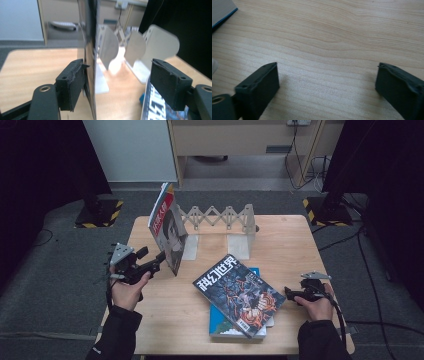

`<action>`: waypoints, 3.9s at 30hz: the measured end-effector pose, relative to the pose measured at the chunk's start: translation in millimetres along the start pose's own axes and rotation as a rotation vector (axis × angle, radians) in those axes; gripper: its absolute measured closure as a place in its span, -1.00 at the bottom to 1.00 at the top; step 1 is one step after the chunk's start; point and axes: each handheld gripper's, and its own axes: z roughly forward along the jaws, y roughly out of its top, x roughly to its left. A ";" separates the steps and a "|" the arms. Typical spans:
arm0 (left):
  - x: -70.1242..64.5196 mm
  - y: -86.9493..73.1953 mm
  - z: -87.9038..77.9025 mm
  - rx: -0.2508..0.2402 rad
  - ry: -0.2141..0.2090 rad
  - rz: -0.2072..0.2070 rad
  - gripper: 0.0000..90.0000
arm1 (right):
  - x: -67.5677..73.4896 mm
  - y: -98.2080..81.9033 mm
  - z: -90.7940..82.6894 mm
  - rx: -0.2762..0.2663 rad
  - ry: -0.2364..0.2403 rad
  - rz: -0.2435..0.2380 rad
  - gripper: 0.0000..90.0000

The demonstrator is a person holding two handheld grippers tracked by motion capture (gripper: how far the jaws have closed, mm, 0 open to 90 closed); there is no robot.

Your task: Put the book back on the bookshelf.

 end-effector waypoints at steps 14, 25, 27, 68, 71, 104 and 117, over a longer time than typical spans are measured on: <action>-13.0 -41.4 18.0 0.070 -0.062 0.026 -0.48 | 4.3 9.2 -19.5 -0.026 -0.003 0.004 -0.49; -20.6 -61.8 30.1 0.135 -0.102 0.045 -0.51 | 10.8 14.4 -33.3 -0.073 0.034 0.026 -0.45; -22.4 -64.7 32.2 0.143 -0.110 0.052 -0.51 | 11.3 14.9 -34.6 -0.080 0.039 0.021 -0.45; -38.5 -103.7 83.1 0.312 -0.235 0.011 -0.53 | 74.9 24.2 -42.9 -0.123 0.274 -0.083 -0.44; -39.2 -105.2 85.9 0.317 -0.239 0.000 -0.52 | 77.7 24.3 -42.2 -0.118 0.281 -0.083 -0.44; -51.7 -111.2 74.6 0.393 -0.347 -0.023 -0.33 | 88.9 24.7 -30.6 -0.092 0.322 -0.087 -0.51; -52.8 -112.6 79.5 0.406 -0.362 -0.044 -0.44 | 88.9 26.0 -29.0 -0.100 0.310 -0.098 -0.54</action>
